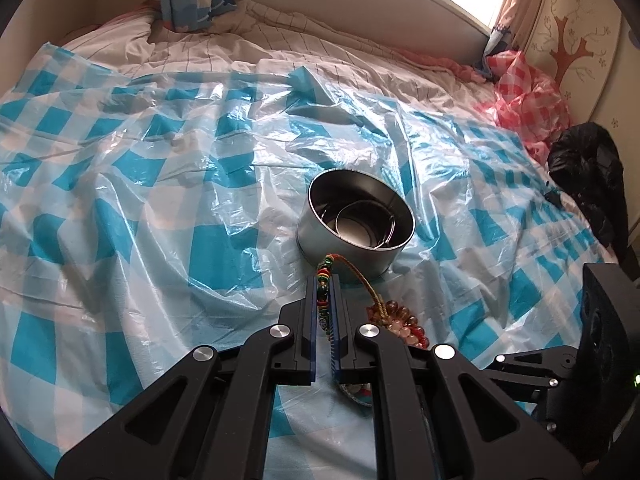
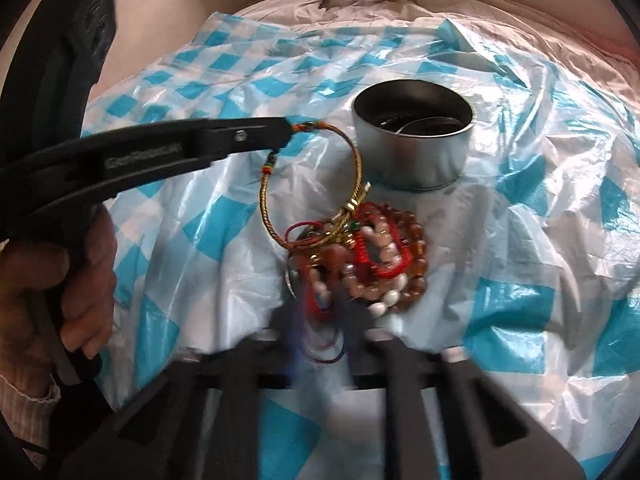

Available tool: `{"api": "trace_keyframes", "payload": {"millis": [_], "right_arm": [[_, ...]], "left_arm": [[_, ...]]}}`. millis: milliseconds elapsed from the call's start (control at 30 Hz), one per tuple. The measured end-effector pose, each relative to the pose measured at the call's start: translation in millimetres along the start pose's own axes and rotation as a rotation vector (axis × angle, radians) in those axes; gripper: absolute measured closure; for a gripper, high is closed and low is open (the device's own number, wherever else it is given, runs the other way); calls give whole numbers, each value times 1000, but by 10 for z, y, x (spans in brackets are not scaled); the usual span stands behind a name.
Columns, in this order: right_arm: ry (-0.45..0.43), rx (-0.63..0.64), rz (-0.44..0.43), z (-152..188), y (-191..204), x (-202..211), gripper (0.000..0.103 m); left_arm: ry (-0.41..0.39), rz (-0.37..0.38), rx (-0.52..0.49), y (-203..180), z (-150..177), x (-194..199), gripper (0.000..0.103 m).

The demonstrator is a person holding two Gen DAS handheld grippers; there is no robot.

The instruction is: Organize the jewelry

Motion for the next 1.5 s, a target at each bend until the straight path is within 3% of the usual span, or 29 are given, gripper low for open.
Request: {"api": "trace_keyframes", "payload": {"millis": [300,533,633,1167,1500], "right_arm": [[-40,-97,69,-50,-274,61,99],[-9,-193,154,-34,-562,0,99],[-41,-246,100,-61,-646,65,99],[-366,-289,11,-272,-613,659,99],[-438,-371,-17,-464,-732,645,99]], "left_arm": [[-58,52,55,68,-91,141,98],[-96,78,98,156,-139,234,98],[-102,79,107,187,-152,250,98],[-130,125,45,-46,-238,274,98],[-169,180,53,-187,-443,171,98]]}}
Point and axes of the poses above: each gripper's, at about its wrist camera, not at the fingertips, and x roughly against the way its jaws point, y to its left, z to its underside, the point moved 2 cm from there along -x, roughly the way its jaws point, and after that the axes turned 13 degrees about z, right-handed, at the moved point
